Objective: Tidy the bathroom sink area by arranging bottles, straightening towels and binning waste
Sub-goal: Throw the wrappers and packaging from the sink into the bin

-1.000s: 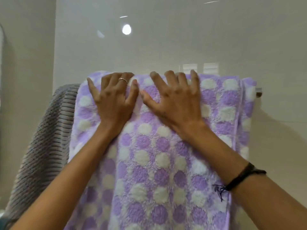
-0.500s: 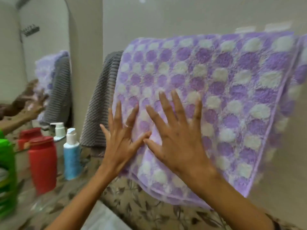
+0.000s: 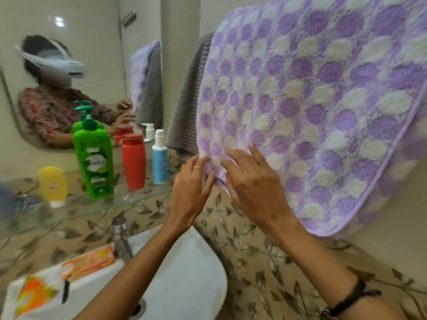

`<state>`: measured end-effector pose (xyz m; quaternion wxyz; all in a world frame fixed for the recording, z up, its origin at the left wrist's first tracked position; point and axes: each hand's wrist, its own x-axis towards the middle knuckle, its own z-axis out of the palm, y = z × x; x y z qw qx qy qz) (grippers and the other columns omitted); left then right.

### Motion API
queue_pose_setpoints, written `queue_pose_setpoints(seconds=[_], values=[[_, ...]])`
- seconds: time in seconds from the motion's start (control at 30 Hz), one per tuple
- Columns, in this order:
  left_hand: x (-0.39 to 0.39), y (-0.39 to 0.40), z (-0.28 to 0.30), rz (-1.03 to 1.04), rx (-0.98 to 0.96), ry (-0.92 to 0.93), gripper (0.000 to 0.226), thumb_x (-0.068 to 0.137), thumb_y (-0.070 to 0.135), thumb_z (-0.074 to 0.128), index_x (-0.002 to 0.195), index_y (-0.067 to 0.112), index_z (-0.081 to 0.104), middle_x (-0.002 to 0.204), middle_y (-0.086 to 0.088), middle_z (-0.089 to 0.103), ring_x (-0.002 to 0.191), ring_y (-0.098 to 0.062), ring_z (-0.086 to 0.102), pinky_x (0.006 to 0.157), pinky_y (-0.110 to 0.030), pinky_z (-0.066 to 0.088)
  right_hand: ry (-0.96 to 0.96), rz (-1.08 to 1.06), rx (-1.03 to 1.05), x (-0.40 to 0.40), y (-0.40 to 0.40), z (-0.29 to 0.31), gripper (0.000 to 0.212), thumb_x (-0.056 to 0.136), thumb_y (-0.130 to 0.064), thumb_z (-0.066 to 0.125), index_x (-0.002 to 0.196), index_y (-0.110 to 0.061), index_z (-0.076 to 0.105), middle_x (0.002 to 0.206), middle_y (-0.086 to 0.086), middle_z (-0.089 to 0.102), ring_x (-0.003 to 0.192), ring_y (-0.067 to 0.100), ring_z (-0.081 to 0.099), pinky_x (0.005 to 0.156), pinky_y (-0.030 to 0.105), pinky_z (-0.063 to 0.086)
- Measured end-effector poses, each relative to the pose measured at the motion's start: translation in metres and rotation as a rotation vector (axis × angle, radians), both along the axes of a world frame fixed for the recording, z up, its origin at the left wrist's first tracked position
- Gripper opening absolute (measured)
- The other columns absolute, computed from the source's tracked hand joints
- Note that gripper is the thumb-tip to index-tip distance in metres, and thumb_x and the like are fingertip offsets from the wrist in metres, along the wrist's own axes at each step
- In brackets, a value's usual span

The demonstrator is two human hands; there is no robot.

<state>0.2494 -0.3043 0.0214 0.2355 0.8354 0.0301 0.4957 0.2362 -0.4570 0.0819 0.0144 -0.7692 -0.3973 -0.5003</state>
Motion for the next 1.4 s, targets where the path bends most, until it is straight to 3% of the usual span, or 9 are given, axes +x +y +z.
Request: queue_pose_setpoints(seconds=[0.17,0.37,0.57,0.77,0.9,1.03,1.23,1.3,1.4], values=[[-0.071,-0.012,-0.013,0.063,-0.068,-0.042,0.024,0.088,0.031,0.049,0.096,0.013,0.063,0.095,-0.003,0.067,0.087,-0.023,0.062,0.076,-0.039,0.049,0.174,0.232,0.102,-0.026,0.024,-0.024,0.009,0.081,-0.015,0.059,0.088,-0.017,0.064,0.077,0.001,0.066,0.066,0.021,0.063,0.061,0.032,0.048],[-0.133,0.0,-0.058,0.194,-0.256,0.062,0.021,0.089,0.024,0.053,0.106,0.018,0.064,0.093,0.002,0.07,0.083,-0.01,0.062,0.073,-0.028,0.049,0.375,0.475,0.123,-0.056,0.064,-0.077,0.012,0.082,-0.014,0.053,0.085,-0.017,0.065,0.076,-0.003,0.068,0.067,0.019,0.064,0.062,0.035,0.049],[-0.144,0.026,-0.106,0.277,-0.449,0.171,0.012,0.092,0.03,0.05,0.091,0.026,0.061,0.076,0.011,0.066,0.071,-0.004,0.061,0.061,-0.023,0.048,0.759,0.589,0.237,-0.057,0.103,-0.141,0.009,0.087,-0.013,0.056,0.089,-0.015,0.064,0.082,-0.002,0.07,0.072,0.018,0.065,0.067,0.035,0.051],[-0.1,0.052,-0.17,0.22,-0.801,0.215,0.011,0.091,0.019,0.055,0.084,0.025,0.061,0.074,0.012,0.066,0.073,0.003,0.062,0.062,-0.007,0.044,1.329,0.461,0.474,-0.025,0.147,-0.224,0.011,0.09,-0.018,0.056,0.098,-0.02,0.063,0.09,-0.003,0.069,0.079,0.01,0.064,0.062,0.018,0.048],[-0.051,0.074,-0.203,0.211,-1.041,0.261,0.011,0.09,0.011,0.054,0.097,0.01,0.063,0.091,-0.003,0.068,0.085,-0.015,0.062,0.076,-0.025,0.05,1.568,0.301,0.687,0.023,0.174,-0.261,0.014,0.088,-0.013,0.058,0.098,-0.02,0.064,0.096,0.001,0.068,0.086,0.017,0.065,0.067,0.02,0.047],[-0.003,0.097,-0.226,0.197,-1.12,0.337,0.025,0.092,0.012,0.051,0.116,0.008,0.054,0.114,-0.006,0.061,0.094,-0.01,0.054,0.075,-0.012,0.039,1.745,0.073,0.924,0.073,0.199,-0.292,0.008,0.087,-0.013,0.06,0.09,-0.018,0.065,0.093,0.006,0.07,0.072,0.015,0.067,0.068,0.026,0.051],[0.058,0.138,-0.257,0.242,-1.24,0.524,0.051,0.095,0.022,0.048,0.136,0.0,0.03,0.143,-0.014,0.035,0.125,-0.027,0.044,0.103,-0.032,0.036,1.914,-0.194,1.287,0.149,0.228,-0.324,0.023,0.083,-0.018,0.068,0.096,0.001,0.065,0.081,0.014,0.068,0.062,0.017,0.064,0.065,0.03,0.055],[0.071,0.151,-0.269,0.296,-1.232,0.544,0.047,0.095,0.024,0.048,0.133,-0.001,0.034,0.139,-0.016,0.037,0.125,-0.032,0.043,0.105,-0.04,0.036,2.019,-0.24,1.306,0.167,0.236,-0.33,0.03,0.079,-0.027,0.072,0.089,0.0,0.065,0.07,0.009,0.065,0.059,0.018,0.065,0.062,0.03,0.057],[0.083,0.162,-0.282,0.275,-1.222,0.57,0.026,0.095,0.027,0.047,0.101,0.002,0.051,0.115,-0.021,0.055,0.107,-0.036,0.054,0.095,-0.045,0.045,2.078,-0.233,1.307,0.18,0.249,-0.338,0.032,0.077,-0.031,0.074,0.084,-0.002,0.063,0.067,0.009,0.063,0.057,0.019,0.064,0.049,0.025,0.055]])
